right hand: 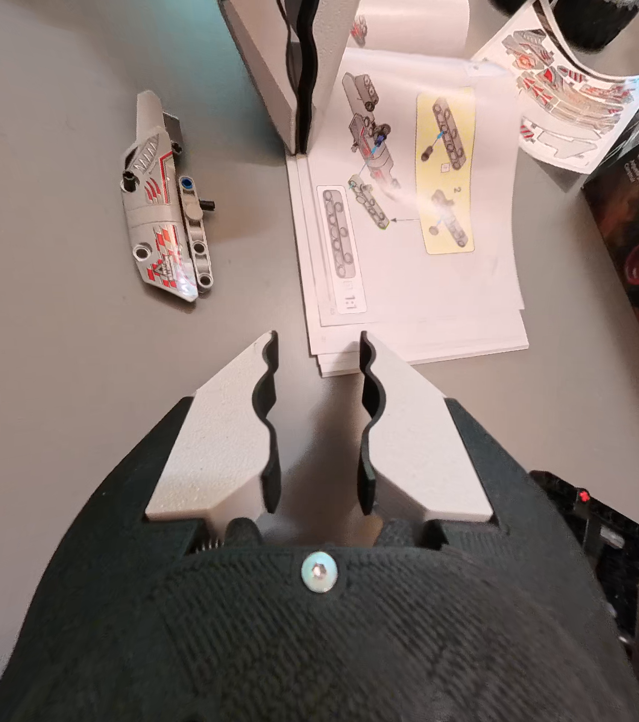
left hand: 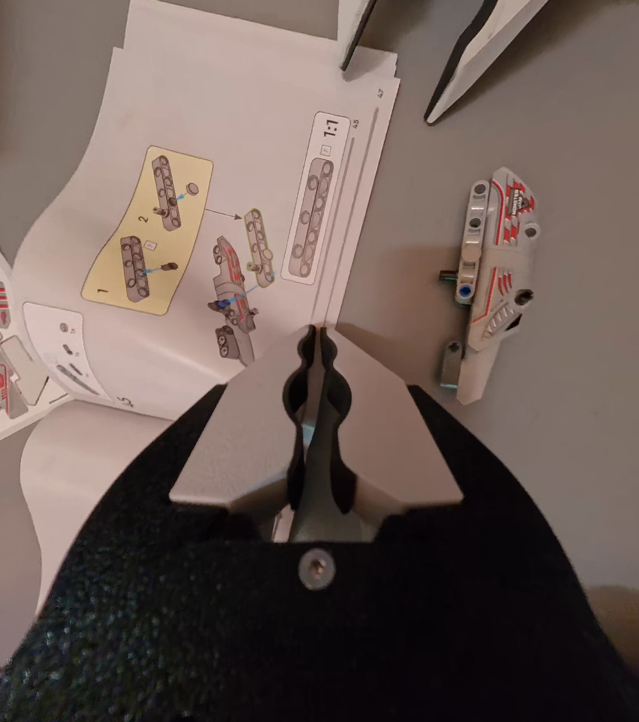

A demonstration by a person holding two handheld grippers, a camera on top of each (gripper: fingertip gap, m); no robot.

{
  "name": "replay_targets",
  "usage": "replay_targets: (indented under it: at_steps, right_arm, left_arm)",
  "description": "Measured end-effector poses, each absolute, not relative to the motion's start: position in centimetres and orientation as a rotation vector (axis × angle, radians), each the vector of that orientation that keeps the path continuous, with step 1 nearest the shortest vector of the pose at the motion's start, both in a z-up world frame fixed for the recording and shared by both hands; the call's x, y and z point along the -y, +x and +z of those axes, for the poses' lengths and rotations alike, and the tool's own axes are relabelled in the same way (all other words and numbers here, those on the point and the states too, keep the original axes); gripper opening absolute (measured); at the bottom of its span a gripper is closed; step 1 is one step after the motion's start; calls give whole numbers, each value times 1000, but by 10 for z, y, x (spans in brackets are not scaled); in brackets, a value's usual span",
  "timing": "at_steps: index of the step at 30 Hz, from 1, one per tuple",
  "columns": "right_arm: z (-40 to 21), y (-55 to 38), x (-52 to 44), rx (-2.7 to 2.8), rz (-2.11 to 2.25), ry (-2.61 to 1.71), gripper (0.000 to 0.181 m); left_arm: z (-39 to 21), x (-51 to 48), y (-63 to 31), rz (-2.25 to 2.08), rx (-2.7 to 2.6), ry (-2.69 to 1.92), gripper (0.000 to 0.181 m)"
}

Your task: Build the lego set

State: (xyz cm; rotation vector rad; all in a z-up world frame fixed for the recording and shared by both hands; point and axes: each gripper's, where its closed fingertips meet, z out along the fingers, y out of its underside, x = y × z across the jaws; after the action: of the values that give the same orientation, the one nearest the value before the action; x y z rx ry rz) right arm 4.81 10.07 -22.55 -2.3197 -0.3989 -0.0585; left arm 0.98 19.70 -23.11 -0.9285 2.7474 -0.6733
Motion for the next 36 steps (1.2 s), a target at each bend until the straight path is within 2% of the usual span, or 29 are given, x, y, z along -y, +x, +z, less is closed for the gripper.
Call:
replay_targets:
  at_steps: [1,5,11,20,25,29,36]
  right_arm:
    - [-225,48,-102,406,-71,-2323,39]
    - [-227,45,-107,393,-50,-2321,27]
    - [-228,47,-110,264,37,-2318,20]
    - [-228,47,-112,229,63,-2270,18]
    - [-228,47,-112,229,61,-2272,18]
    - [-228,47,-112,230,57,-2272,18]
    - [-228,47,-112,230,59,-2272,18]
  left_arm:
    - [-231,-199,9,-662,-2744,-930,0]
    - [-231,-206,9,-637,-2724,-963,0]
    - [-231,-208,8,-641,-2697,-982,0]
    - [-222,-200,16,-695,-2650,-977,8]
    - [-217,-184,20,-711,-2651,-846,20]
    - [-216,-188,23,-581,-2639,-757,39]
    - [-209,-214,16,-353,-2528,-664,48]
